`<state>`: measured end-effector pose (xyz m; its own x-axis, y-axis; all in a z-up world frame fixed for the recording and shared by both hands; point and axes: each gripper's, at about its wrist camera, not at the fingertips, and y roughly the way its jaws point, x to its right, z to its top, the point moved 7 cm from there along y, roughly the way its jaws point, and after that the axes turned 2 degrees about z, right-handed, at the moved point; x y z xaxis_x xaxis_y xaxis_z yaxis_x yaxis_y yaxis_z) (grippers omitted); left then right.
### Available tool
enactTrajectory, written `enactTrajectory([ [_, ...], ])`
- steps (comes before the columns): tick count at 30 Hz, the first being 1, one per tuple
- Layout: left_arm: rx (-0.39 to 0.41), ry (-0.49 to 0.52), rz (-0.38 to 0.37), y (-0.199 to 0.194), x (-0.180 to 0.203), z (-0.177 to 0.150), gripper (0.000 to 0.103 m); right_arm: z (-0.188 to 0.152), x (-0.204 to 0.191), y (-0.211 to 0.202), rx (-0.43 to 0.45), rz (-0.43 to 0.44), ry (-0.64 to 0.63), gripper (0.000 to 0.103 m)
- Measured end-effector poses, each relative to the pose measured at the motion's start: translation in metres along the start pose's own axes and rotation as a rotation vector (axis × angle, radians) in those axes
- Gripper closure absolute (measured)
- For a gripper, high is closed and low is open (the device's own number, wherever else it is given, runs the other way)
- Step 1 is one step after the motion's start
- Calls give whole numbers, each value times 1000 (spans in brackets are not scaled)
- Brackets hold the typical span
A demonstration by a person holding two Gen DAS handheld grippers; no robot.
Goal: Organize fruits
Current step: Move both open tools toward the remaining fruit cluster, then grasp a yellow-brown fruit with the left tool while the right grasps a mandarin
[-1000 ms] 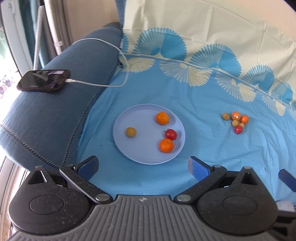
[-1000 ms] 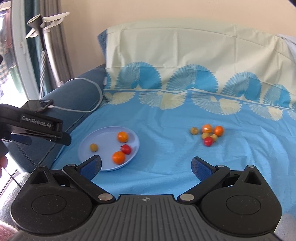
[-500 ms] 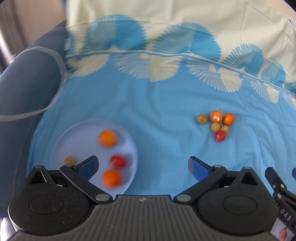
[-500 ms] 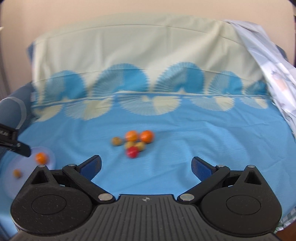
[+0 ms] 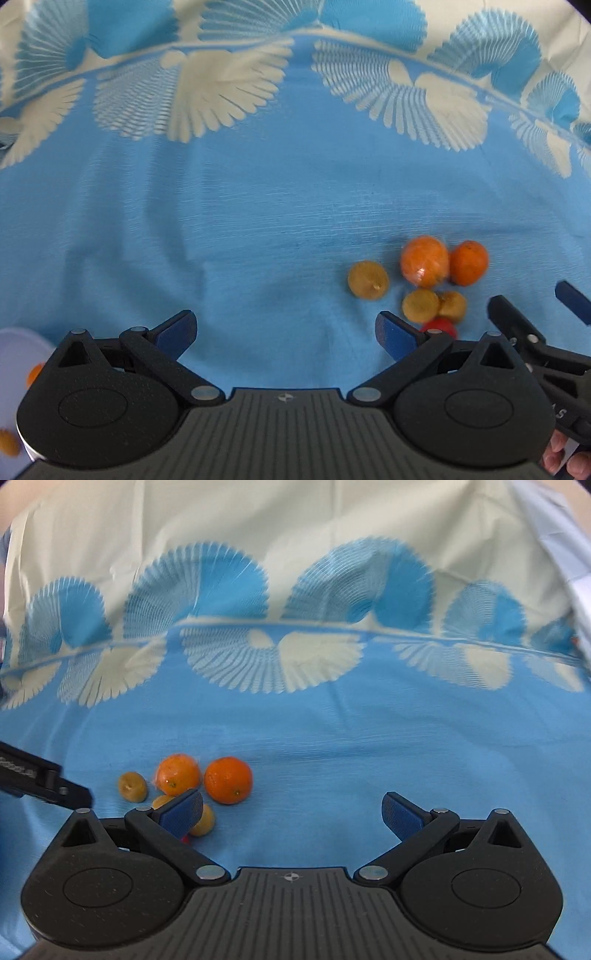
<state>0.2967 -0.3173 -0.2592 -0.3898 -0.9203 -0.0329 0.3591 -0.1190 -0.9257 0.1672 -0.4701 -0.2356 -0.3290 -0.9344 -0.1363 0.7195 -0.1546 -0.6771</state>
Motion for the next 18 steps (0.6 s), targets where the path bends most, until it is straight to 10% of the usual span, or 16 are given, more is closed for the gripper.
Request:
enactTrajectory([
  [10, -3, 61, -70, 25, 18, 22, 2, 7, -16, 48, -26, 78, -83, 1],
  [13, 20, 42, -139, 18, 23, 20, 27, 5, -20, 60, -71, 111, -88, 26],
  [15, 39, 82, -185, 11, 31, 18, 73, 4, -23, 62, -73, 153, -75, 51],
  [18, 87, 124, -171, 0, 39, 17, 81, 3, -28, 54, -48, 153, -101, 64],
])
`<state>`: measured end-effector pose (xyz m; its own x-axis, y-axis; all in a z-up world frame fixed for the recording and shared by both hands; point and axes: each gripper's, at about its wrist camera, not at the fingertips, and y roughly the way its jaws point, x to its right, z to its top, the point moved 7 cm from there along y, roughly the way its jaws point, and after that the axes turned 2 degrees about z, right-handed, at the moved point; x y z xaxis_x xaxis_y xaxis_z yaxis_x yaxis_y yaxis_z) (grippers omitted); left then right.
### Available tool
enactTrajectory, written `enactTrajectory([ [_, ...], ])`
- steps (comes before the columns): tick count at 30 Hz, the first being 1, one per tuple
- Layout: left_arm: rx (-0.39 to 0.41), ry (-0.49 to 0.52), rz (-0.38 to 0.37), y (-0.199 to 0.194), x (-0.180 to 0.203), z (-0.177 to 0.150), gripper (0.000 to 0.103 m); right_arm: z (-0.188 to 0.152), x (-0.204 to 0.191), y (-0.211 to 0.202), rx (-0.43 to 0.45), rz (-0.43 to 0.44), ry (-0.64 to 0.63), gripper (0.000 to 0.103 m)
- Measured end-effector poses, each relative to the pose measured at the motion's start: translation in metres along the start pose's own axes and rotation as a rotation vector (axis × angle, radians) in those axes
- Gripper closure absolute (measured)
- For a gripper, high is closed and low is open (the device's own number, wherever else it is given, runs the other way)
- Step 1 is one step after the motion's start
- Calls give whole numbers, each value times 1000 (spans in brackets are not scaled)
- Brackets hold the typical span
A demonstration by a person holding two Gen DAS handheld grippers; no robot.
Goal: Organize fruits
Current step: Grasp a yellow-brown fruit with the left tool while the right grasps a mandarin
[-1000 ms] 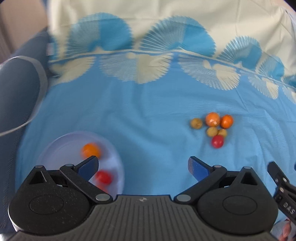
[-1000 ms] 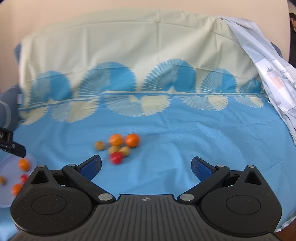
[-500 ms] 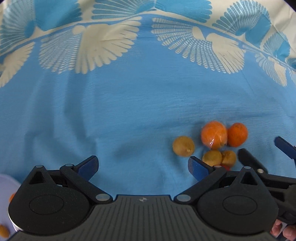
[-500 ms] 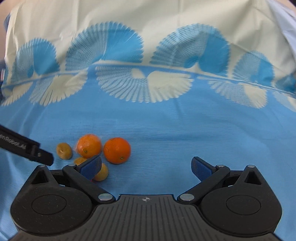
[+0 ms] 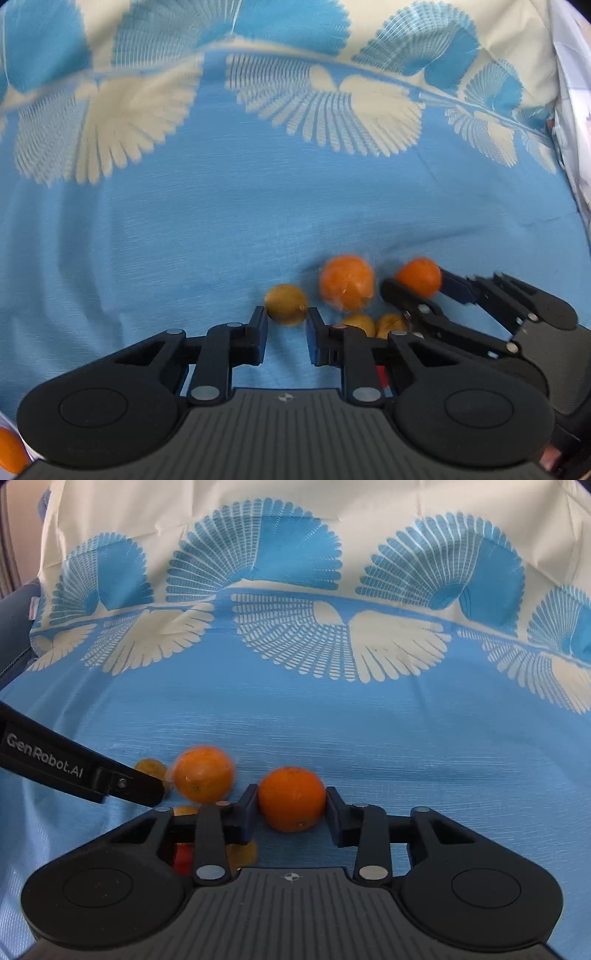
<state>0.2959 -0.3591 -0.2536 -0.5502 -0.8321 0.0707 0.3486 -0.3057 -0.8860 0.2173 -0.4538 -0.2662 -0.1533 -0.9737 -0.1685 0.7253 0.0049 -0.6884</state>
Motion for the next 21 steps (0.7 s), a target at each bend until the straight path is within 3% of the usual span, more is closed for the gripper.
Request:
enactTrajectory([
  [3, 31, 32, -9, -7, 4, 0, 92, -6, 5, -11, 7, -25, 41, 64],
  [6, 10, 43, -22, -6, 6, -3, 90, -13, 14, -27, 9, -42, 106, 64],
  [7, 9, 44, -27, -5, 6, -4, 87, -16, 17, -33, 12, -48, 119, 64],
  [9, 3, 52, -18, -2, 7, -4, 67, -22, 23, -44, 18, -66, 132, 64],
  [13, -9, 52, -7, 9, 9, -2, 56, -33, 29, -54, 18, -77, 161, 64],
  [16, -25, 40, -9, 18, 10, 1, 59, -38, 34, -53, 15, -88, 174, 64],
  [17, -20, 38, -12, 19, 10, 1, 78, -40, 35, -52, 13, -91, 177, 64],
  [21, 11, 40, 22, 9, 8, -3, 77, -46, 42, -49, 20, -97, 197, 64],
])
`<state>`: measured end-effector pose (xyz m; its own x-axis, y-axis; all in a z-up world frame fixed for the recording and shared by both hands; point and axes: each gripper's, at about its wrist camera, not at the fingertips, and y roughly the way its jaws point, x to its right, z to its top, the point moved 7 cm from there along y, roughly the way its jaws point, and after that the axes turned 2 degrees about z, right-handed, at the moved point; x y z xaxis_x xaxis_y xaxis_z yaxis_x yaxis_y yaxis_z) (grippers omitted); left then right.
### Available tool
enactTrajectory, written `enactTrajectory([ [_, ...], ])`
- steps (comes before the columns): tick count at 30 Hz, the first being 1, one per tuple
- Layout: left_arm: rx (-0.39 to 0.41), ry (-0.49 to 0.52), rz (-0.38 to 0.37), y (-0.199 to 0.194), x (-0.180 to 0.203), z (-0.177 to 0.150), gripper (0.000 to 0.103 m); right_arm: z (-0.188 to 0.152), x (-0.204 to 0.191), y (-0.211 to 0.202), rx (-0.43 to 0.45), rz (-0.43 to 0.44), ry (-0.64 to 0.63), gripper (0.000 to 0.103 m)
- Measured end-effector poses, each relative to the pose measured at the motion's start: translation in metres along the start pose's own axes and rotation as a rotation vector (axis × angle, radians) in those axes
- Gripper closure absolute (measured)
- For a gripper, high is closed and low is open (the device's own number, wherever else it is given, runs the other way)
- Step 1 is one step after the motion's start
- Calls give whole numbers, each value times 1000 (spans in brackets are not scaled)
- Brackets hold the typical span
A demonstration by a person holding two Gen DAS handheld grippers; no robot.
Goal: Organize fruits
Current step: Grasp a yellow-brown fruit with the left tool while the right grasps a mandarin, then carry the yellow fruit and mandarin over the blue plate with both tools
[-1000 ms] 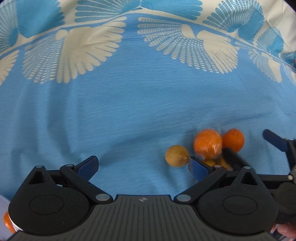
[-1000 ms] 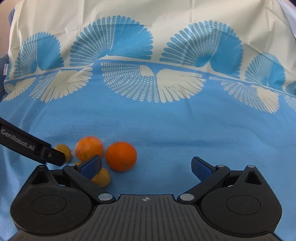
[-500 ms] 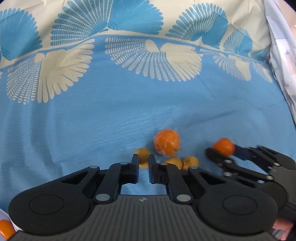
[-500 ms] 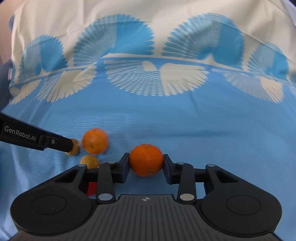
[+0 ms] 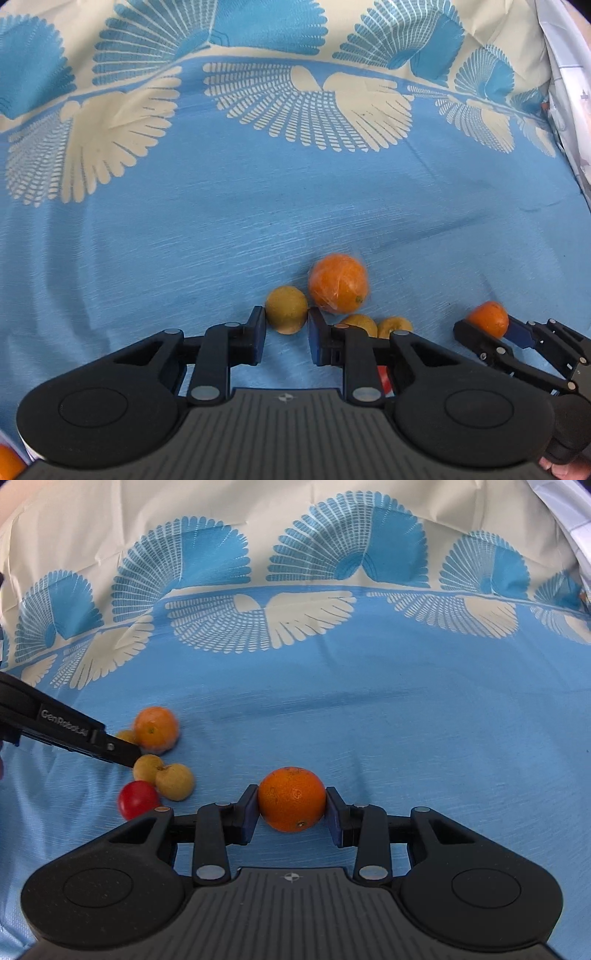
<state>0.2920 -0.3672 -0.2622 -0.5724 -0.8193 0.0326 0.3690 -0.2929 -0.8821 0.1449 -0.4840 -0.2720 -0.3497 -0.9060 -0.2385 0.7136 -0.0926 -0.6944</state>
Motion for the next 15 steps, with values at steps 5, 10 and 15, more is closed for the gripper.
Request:
enactTrajectory([
  [5, 56, -60, 16, -48, -13, -12, 77, 1, -2, -18, 43, -9, -6, 64],
  [10, 126, -108, 54, -128, -26, -40, 77, 5, -21, -67, 105, 24, -20, 64],
  [15, 169, -147, 79, -206, -34, -83, 77, -1, -64, -133, 147, 117, -60, 64],
])
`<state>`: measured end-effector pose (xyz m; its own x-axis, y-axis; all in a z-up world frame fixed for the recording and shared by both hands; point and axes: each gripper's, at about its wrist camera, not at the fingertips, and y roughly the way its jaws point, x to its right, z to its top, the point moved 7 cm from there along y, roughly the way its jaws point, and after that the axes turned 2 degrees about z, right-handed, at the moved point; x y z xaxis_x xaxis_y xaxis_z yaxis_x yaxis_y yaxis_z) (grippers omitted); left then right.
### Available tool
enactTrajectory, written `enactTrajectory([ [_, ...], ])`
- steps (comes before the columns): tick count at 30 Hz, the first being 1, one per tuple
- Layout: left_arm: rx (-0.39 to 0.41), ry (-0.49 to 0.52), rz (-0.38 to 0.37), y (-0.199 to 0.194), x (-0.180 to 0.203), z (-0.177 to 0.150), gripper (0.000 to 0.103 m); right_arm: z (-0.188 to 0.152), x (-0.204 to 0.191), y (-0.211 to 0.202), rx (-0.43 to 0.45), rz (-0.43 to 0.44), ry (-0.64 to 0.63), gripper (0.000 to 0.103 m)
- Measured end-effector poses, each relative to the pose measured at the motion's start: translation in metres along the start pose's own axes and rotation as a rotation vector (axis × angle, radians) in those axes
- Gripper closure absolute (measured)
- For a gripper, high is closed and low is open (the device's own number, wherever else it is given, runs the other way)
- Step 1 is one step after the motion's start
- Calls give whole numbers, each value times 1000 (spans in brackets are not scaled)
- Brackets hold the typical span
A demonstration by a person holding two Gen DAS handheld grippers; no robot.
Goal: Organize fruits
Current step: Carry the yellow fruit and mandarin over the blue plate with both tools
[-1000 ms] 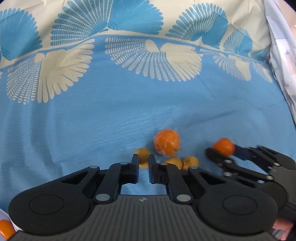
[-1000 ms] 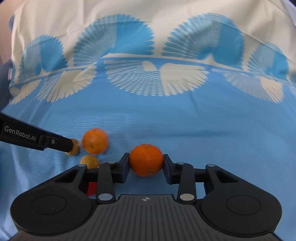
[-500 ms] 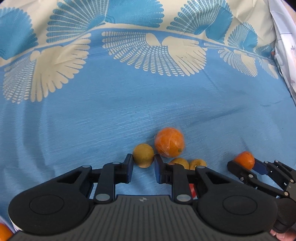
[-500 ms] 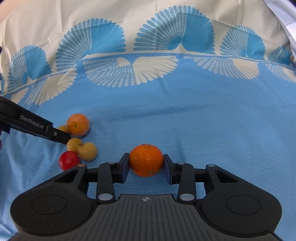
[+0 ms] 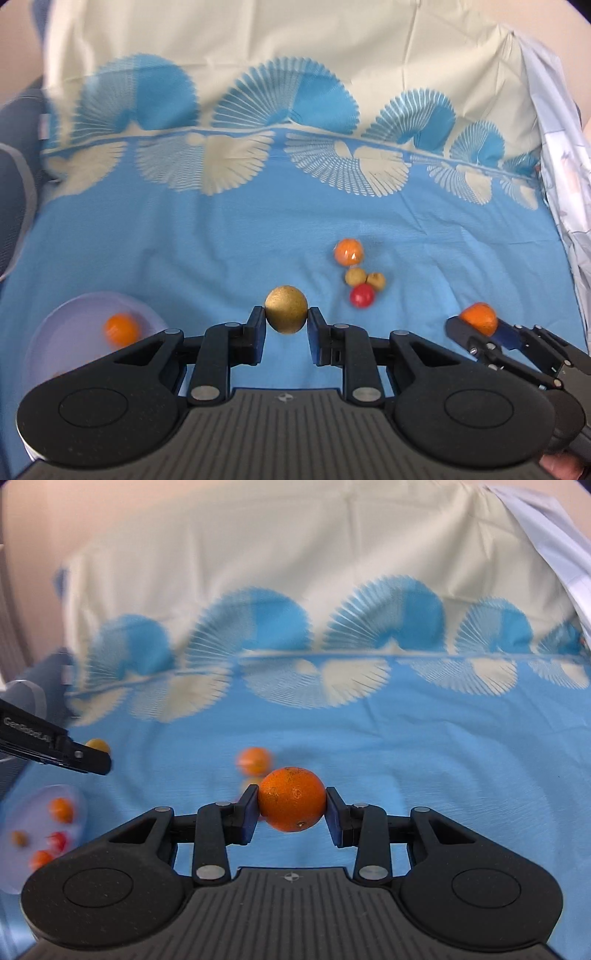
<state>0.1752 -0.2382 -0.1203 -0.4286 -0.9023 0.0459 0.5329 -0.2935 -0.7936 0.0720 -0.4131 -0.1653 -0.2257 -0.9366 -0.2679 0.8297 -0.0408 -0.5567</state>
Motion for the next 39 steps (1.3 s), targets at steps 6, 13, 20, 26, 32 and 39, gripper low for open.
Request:
enactTrajectory([
  [6, 59, -37, 35, -88, -32, -36, 77, -6, -80, -70, -10, 169, -69, 64],
  [13, 58, -103, 40, -148, -66, -92, 77, -28, -155, -130, -47, 270, -156, 64],
  [20, 74, -140, 46, -187, -95, -135, 77, -54, -194, -169, -73, 280, -221, 64],
  [26, 96, -176, 65, -205, -117, -148, 77, -61, -214, -182, -82, 277, -249, 64],
  [32, 114, -214, 72, -212, -131, -148, 77, -57, -225, -185, -72, 273, -284, 64],
  [39, 120, -221, 63, -212, -132, -145, 77, -56, -225, -185, -71, 264, -292, 64],
])
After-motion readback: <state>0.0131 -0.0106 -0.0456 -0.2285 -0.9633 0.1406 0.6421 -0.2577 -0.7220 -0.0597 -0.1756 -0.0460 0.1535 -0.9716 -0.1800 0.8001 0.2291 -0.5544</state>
